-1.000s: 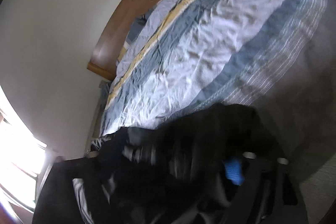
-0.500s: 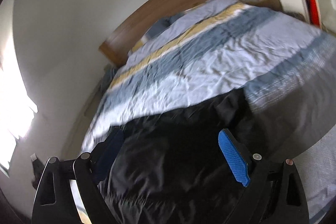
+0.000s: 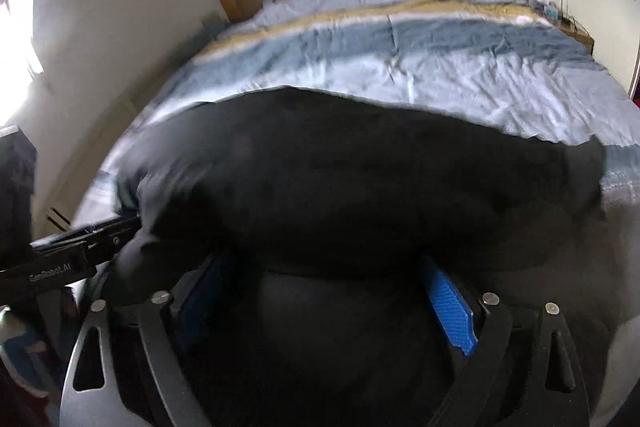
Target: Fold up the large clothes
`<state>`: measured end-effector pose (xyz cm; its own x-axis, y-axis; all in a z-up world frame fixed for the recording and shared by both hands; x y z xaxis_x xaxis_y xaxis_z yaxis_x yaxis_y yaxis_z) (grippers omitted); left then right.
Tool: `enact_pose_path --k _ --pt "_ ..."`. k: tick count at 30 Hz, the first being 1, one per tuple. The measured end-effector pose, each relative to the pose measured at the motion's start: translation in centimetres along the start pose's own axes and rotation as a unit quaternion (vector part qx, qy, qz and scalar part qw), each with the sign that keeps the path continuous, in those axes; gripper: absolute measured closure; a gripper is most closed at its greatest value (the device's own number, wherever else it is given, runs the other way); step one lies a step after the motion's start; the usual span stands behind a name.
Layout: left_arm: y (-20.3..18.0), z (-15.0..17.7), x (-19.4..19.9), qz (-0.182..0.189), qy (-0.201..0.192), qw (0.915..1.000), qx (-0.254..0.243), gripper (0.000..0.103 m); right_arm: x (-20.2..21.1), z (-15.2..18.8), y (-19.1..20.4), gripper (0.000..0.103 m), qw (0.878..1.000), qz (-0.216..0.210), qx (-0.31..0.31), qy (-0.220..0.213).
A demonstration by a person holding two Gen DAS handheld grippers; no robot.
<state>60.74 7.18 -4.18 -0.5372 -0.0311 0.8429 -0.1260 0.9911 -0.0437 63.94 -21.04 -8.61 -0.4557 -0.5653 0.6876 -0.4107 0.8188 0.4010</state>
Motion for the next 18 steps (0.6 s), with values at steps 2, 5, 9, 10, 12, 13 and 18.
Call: enact_pose_path --k 2,5,9,10,12,13,18 --pt "-0.2 -0.7 -2.3 -0.005 0.014 0.9999 0.007 0.035 -1.8 -0.5 -1.2 0.008 1.000 0.012 -0.006 0.006" --pt "-0.3 -1.3 -5.3 -0.021 0.021 0.9995 0.010 0.034 -4.2 -0.8 -2.7 0.006 1.000 0.016 -0.021 0.014" --pt "-0.4 -2.0 -7.1 -0.042 0.029 0.9987 -0.001 0.032 -6.0 -1.1 -3.5 0.004 0.999 0.032 -0.014 0.030" --pt "0.0 -2.3 -7.1 -0.037 0.031 0.9988 0.003 0.032 -6.1 -1.4 -3.7 0.004 0.999 0.030 -0.014 0.033" --pt "1.4 -3.2 -7.1 -0.017 0.034 0.9992 0.015 0.032 -5.5 -1.8 -4.2 0.005 0.999 0.014 -0.012 0.032" --pt "2.2 -3.6 -7.2 -0.018 0.034 0.9991 0.017 0.032 -4.9 -2.0 -4.8 0.007 0.999 0.010 -0.012 0.028" --pt "9.0 -4.5 -8.3 -0.081 0.054 0.9933 0.062 0.032 -1.3 -2.0 -12.5 0.007 0.997 0.042 -0.068 0.002"
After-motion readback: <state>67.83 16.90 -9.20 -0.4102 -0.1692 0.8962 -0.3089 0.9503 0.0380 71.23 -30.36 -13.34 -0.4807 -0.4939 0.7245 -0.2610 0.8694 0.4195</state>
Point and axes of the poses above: each gripper's, at about its wrist camera, not at the fingertips, and x roughly against the way its jaws point, y to its left, z to its underside, the point moved 6 cm from there along -x, roughly the way its jaws point, and after that the axes turned 12 degrees about -z, right-handed, at the moved point
